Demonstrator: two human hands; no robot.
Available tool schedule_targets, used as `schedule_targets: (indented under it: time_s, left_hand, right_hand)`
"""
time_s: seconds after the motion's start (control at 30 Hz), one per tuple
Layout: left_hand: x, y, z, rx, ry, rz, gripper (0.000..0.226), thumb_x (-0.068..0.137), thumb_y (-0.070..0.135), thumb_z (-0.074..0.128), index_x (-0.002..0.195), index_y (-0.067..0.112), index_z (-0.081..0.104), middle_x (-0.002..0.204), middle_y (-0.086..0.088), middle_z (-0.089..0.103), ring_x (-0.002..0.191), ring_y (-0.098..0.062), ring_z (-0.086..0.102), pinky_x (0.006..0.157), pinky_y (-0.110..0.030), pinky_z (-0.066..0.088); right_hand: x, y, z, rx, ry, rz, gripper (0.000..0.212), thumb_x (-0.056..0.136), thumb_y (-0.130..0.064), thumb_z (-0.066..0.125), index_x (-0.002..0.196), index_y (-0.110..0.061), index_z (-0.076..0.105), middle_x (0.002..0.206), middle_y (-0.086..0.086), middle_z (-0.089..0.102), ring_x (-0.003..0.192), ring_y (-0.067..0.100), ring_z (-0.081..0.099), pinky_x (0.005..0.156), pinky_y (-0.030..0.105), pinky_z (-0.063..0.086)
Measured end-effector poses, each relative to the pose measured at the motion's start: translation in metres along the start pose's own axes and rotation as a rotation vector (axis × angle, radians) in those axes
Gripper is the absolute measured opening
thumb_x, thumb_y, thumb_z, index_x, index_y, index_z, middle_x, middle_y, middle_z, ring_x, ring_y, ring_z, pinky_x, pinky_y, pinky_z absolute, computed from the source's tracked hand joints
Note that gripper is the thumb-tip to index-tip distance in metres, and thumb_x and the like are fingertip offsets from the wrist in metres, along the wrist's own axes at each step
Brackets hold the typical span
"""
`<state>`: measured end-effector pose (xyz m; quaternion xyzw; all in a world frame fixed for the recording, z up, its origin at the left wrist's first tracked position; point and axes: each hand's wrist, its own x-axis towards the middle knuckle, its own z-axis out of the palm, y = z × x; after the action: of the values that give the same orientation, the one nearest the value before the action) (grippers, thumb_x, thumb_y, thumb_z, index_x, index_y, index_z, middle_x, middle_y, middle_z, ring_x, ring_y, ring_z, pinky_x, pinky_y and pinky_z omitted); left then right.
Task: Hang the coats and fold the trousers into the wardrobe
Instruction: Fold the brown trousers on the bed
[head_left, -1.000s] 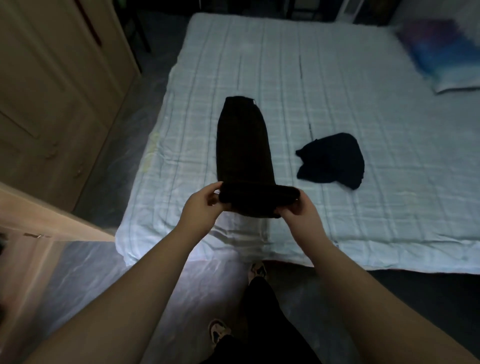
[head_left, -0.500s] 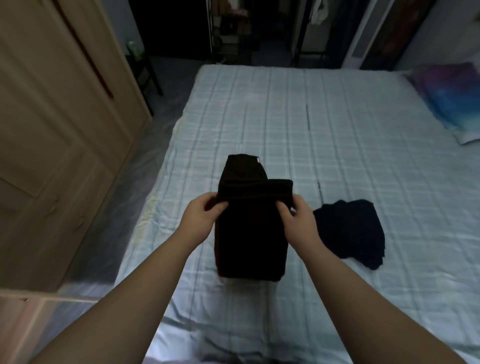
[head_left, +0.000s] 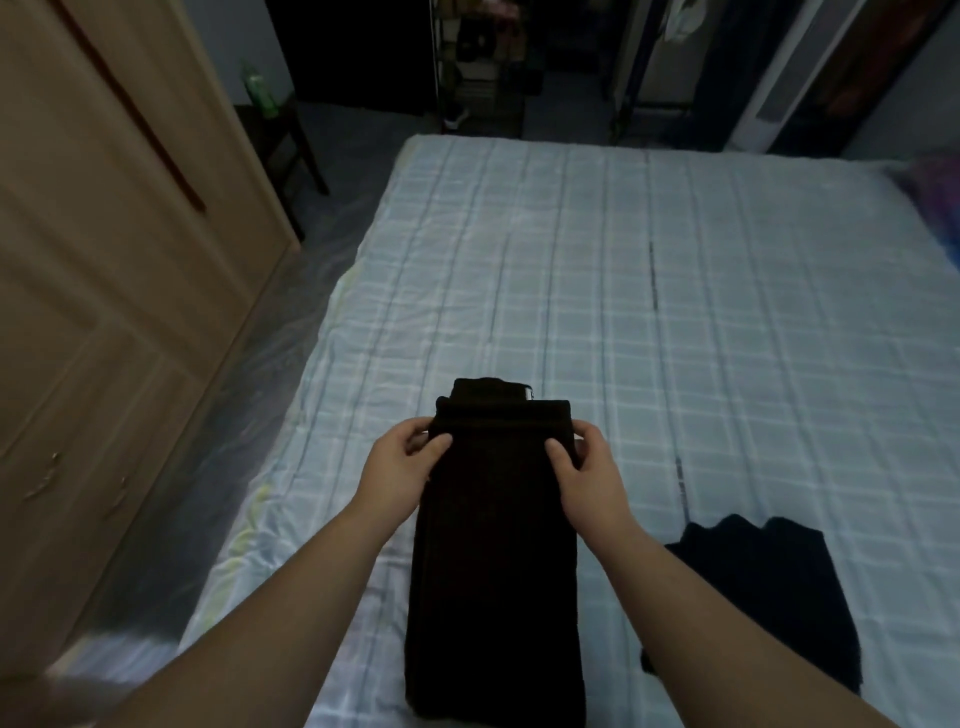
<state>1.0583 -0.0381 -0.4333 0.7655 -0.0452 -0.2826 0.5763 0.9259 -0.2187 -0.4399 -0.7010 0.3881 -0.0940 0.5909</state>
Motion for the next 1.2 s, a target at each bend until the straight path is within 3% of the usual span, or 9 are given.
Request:
schedule_targets:
  time_s: [0.17, 0.33, 0.43, 0.53, 0.67, 0.9, 1.0, 1.1, 1.2]
  left_hand:
    - [0.083, -0.025, 0.016, -0.016, -0.026, -0.070, 0.024, 0.096, 0.025, 0.064, 0.118, 0.013, 0.064, 0.108, -0.007, 0.072, 0.094, -0.016, 0.072, 0.074, -0.032, 0.062]
    - [0.171, -0.080, 0.032, 0.063, 0.024, -0.118, 0.025, 0.094, 0.033, 0.066, 0.112, 0.016, 0.068, 0.099, -0.003, 0.075, 0.092, -0.020, 0.072, 0.086, -0.048, 0.059]
    - [0.218, -0.110, 0.045, 0.159, 0.087, -0.104, 0.028, 0.093, 0.039, 0.066, 0.104, 0.014, 0.070, 0.091, -0.001, 0.075, 0.087, -0.018, 0.072, 0.085, -0.043, 0.058]
    - [0.244, -0.128, 0.058, 0.346, 0.156, -0.085, 0.033, 0.095, 0.042, 0.062, 0.098, 0.010, 0.065, 0.081, 0.006, 0.064, 0.077, -0.010, 0.061, 0.071, -0.028, 0.046]
    - [0.257, -0.145, 0.070, 0.524, 0.203, -0.043, 0.036, 0.098, 0.049, 0.054, 0.094, 0.013, 0.058, 0.076, 0.006, 0.057, 0.069, -0.008, 0.052, 0.057, -0.025, 0.036]
    - [0.263, -0.145, 0.083, 0.591, 0.271, 0.166, 0.035, 0.101, 0.047, 0.049, 0.083, 0.017, 0.050, 0.066, 0.006, 0.052, 0.059, -0.008, 0.050, 0.051, -0.023, 0.032]
    - [0.266, -0.137, 0.082, 0.568, 0.272, 0.196, 0.033, 0.101, 0.046, 0.049, 0.085, 0.017, 0.052, 0.068, 0.007, 0.053, 0.063, -0.010, 0.053, 0.052, -0.024, 0.034]
    - [0.279, -0.140, 0.080, 0.587, 0.230, 0.034, 0.037, 0.097, 0.048, 0.055, 0.084, 0.014, 0.052, 0.076, 0.002, 0.055, 0.073, -0.019, 0.056, 0.054, -0.028, 0.031]
    - [0.271, -0.135, 0.083, 0.594, 0.271, 0.039, 0.037, 0.094, 0.044, 0.060, 0.107, 0.010, 0.053, 0.110, -0.008, 0.054, 0.085, -0.017, 0.052, 0.067, -0.028, 0.040]
  right_hand:
    - [0.077, 0.030, 0.022, -0.056, 0.038, 0.024, 0.022, 0.099, -0.035, 0.059, 0.120, -0.028, 0.055, 0.104, -0.015, 0.065, 0.095, 0.000, 0.064, 0.072, 0.012, 0.048]
    - [0.162, 0.082, 0.058, -0.167, 0.064, 0.054, 0.015, 0.099, -0.037, 0.059, 0.102, -0.023, 0.060, 0.092, -0.011, 0.064, 0.083, 0.002, 0.060, 0.066, 0.015, 0.042]
    - [0.203, 0.105, 0.076, -0.181, 0.116, 0.068, 0.015, 0.099, -0.036, 0.059, 0.093, -0.023, 0.060, 0.087, -0.008, 0.064, 0.078, 0.004, 0.059, 0.062, 0.015, 0.039]
    - [0.228, 0.127, 0.088, -0.251, 0.151, 0.114, 0.024, 0.100, -0.040, 0.056, 0.091, -0.019, 0.058, 0.080, -0.009, 0.059, 0.074, 0.009, 0.056, 0.064, 0.026, 0.040]
    - [0.248, 0.150, 0.097, -0.324, 0.197, 0.085, 0.038, 0.100, -0.043, 0.053, 0.081, -0.011, 0.057, 0.074, 0.002, 0.060, 0.072, 0.022, 0.059, 0.066, 0.037, 0.047]
    - [0.256, 0.169, 0.107, -0.375, 0.325, -0.053, 0.033, 0.102, -0.047, 0.044, 0.084, -0.020, 0.051, 0.080, -0.002, 0.057, 0.074, 0.020, 0.055, 0.067, 0.034, 0.040]
    - [0.259, 0.161, 0.101, -0.370, 0.359, -0.088, 0.034, 0.101, -0.050, 0.043, 0.092, -0.020, 0.054, 0.084, -0.002, 0.061, 0.075, 0.019, 0.058, 0.067, 0.035, 0.044]
    - [0.270, 0.161, 0.099, -0.418, 0.254, 0.044, 0.037, 0.099, -0.053, 0.047, 0.091, -0.018, 0.055, 0.087, 0.001, 0.062, 0.081, 0.022, 0.061, 0.069, 0.035, 0.044]
    - [0.272, 0.158, 0.098, -0.337, 0.207, 0.145, 0.037, 0.097, -0.052, 0.053, 0.099, -0.015, 0.055, 0.093, 0.003, 0.062, 0.090, 0.025, 0.063, 0.069, 0.033, 0.045]
